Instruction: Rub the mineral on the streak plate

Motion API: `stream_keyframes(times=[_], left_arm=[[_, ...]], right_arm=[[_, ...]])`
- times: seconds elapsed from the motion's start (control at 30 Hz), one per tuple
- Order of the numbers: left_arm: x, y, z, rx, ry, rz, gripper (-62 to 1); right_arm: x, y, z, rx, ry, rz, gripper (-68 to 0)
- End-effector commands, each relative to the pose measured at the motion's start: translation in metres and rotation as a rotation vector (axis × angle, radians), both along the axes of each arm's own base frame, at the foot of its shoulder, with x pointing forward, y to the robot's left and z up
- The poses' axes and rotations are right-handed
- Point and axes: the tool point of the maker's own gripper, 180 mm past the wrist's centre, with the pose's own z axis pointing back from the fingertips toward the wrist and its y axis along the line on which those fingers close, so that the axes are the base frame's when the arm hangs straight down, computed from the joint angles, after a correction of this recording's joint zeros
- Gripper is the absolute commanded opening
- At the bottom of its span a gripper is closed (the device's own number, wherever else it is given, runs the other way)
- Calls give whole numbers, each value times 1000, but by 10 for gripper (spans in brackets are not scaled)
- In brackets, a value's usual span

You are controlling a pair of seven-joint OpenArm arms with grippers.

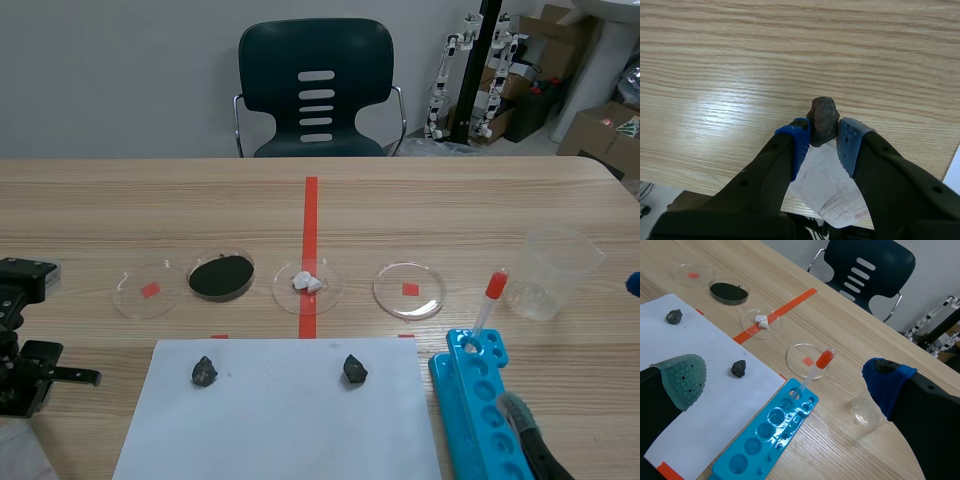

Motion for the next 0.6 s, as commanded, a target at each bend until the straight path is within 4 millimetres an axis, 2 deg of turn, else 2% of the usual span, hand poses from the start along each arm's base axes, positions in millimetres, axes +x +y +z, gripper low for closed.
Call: stream_keyframes(times=[0.0,0.3,0.57], left_arm=[[5,-2,5,-22,-20,2,-505],[8,-41,3,-232,-35,-49,-505],[9,-40,3,-229,-41,-48,-505]], right_arm=[[5,3,11,19,-38,0,4],[5,3,11,19,-38,0,4],[5,3,11,19,-38,0,4]])
